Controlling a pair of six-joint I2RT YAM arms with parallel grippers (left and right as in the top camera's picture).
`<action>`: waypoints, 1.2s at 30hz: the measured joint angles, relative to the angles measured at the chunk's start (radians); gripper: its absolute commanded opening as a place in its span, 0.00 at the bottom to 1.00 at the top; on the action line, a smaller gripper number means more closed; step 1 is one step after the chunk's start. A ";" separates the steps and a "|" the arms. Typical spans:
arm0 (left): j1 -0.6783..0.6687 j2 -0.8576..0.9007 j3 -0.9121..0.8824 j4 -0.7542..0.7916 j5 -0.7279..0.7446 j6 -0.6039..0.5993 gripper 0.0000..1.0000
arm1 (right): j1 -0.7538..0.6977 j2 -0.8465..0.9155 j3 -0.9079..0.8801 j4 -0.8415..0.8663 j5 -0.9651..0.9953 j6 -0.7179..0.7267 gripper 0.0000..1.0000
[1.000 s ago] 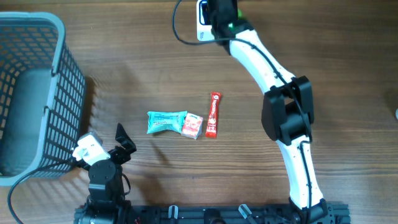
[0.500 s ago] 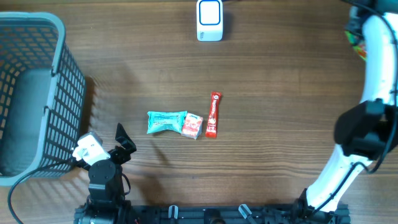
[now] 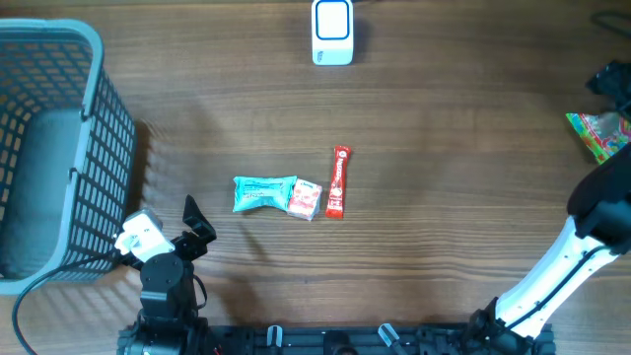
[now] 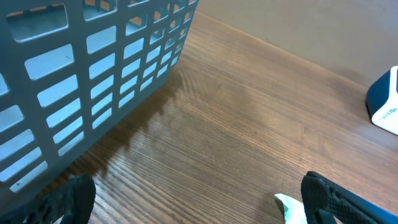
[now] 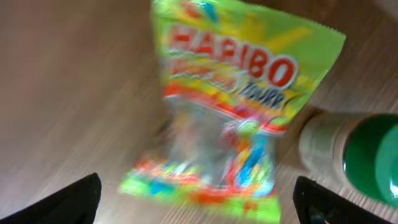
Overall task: Scan the item barcode
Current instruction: 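Carry the Haribo bag to the right table edge and release, then reach the right gripper down and grasp the red Nescafe stick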
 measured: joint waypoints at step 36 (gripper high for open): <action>0.000 0.000 0.000 0.000 0.000 0.000 1.00 | 1.115 0.038 -0.339 -0.180 -0.363 0.266 0.05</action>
